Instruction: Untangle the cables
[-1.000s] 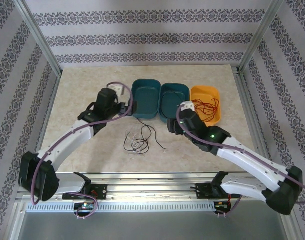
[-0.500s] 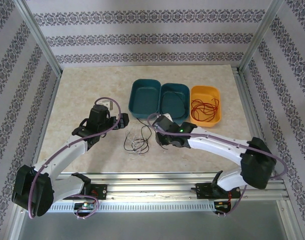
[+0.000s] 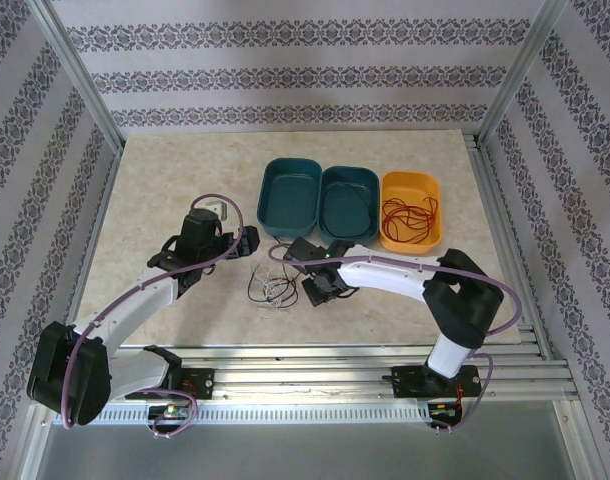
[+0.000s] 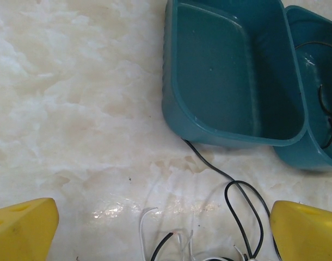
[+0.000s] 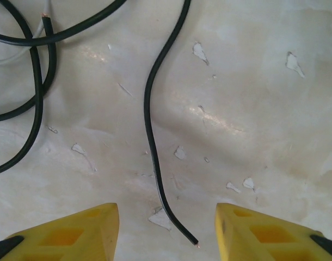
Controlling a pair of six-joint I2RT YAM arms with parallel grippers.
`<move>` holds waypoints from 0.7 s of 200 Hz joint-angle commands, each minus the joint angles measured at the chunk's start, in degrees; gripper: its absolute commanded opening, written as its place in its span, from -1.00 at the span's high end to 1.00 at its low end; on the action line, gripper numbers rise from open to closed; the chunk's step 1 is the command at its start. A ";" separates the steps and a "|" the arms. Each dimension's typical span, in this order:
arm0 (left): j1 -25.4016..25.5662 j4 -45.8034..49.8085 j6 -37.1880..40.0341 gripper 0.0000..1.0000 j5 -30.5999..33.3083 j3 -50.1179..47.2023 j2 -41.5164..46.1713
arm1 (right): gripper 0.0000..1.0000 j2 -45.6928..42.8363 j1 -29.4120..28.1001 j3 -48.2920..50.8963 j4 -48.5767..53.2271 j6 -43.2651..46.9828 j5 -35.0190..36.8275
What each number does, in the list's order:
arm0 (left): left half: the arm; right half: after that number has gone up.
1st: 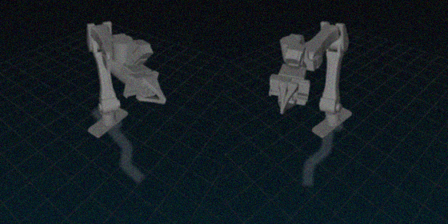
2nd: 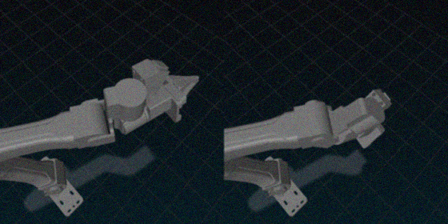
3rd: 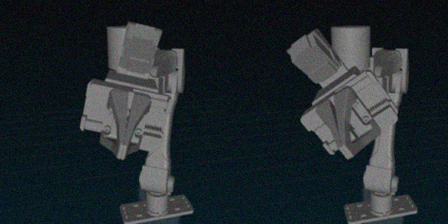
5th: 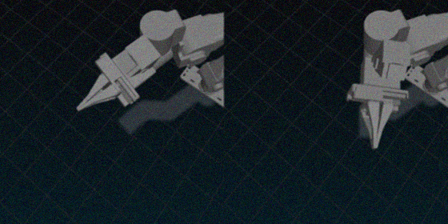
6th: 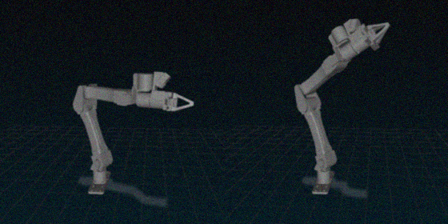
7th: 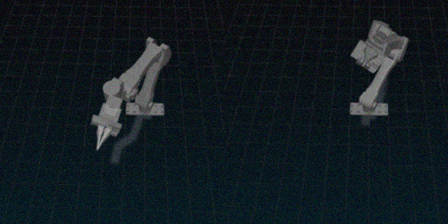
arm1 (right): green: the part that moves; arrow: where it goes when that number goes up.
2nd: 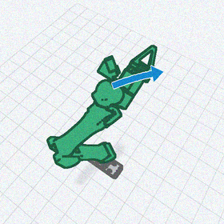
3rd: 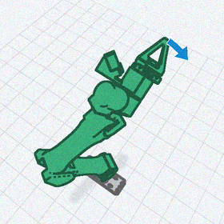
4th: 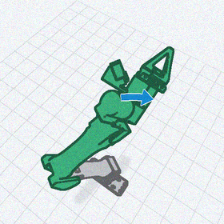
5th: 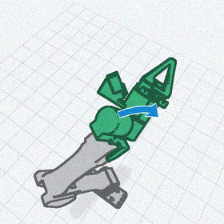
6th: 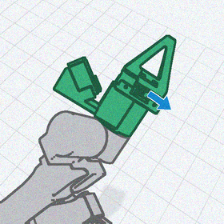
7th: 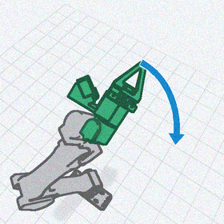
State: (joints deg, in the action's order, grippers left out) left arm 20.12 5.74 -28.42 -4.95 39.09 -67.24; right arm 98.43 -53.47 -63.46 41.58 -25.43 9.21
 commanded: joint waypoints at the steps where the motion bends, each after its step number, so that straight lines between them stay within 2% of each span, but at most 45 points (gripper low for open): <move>1: -1.02 -2.09 -0.81 -0.99 -0.10 -0.63 0.38 | 0.02 1.90 0.27 -2.06 0.91 3.37 -2.05; 87: -2.28 -2.01 -0.93 -0.99 0.71 -1.95 1.87 | 0.29 8.03 3.55 -1.35 -3.08 5.30 -9.06; 140: -2.63 -2.23 -1.28 -0.99 -0.19 -1.81 1.16 | 0.82 7.26 3.46 -0.78 -3.09 4.95 -8.41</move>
State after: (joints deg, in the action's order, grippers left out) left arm 18.50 5.08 -28.93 -4.54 37.60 -66.48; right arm 105.36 -50.00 -65.23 38.22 -20.67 1.15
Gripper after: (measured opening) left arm 0.993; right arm 0.132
